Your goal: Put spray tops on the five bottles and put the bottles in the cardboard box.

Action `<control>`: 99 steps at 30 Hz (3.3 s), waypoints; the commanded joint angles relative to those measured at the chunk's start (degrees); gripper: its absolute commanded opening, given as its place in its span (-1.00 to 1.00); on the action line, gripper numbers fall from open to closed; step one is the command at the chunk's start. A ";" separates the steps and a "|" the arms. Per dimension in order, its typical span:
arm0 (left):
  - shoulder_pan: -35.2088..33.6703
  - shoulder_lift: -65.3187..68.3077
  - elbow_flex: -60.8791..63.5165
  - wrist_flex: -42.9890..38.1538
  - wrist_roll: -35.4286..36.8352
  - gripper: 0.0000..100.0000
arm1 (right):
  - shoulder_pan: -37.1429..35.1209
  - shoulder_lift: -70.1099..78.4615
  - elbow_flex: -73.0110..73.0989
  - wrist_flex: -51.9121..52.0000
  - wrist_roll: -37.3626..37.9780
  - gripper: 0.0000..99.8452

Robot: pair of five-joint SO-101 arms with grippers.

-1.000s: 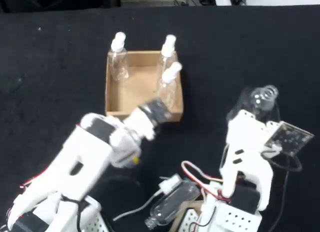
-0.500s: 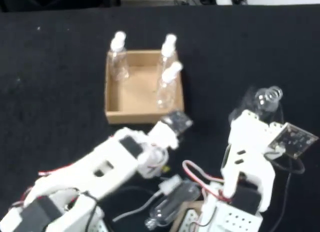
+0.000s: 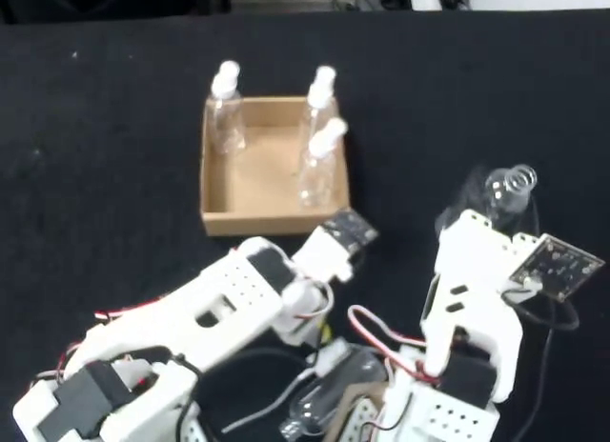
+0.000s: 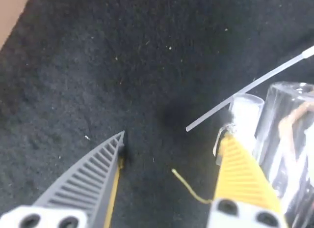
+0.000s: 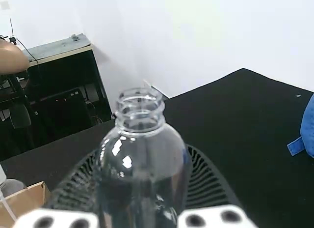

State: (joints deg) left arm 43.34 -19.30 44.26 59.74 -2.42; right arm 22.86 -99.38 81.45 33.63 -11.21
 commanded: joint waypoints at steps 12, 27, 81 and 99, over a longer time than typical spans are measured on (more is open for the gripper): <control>9.63 -0.09 -2.77 0.97 0.44 -0.44 | 1.23 -0.92 -0.66 0.09 0.09 -0.98; 10.07 0.00 12.44 -19.69 0.53 -0.44 | 1.23 -0.92 -0.48 0.09 0.09 -0.98; -12.09 -18.81 -55.78 17.76 -8.70 -0.90 | -27.96 -1.01 2.33 -0.18 0.18 -0.98; -10.95 -17.49 -55.78 -17.14 19.60 -0.90 | -33.93 -1.01 6.64 -8.35 4.48 -0.98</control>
State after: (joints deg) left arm 30.59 -39.08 -8.84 48.04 13.58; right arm -9.58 -99.38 88.40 27.38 -8.40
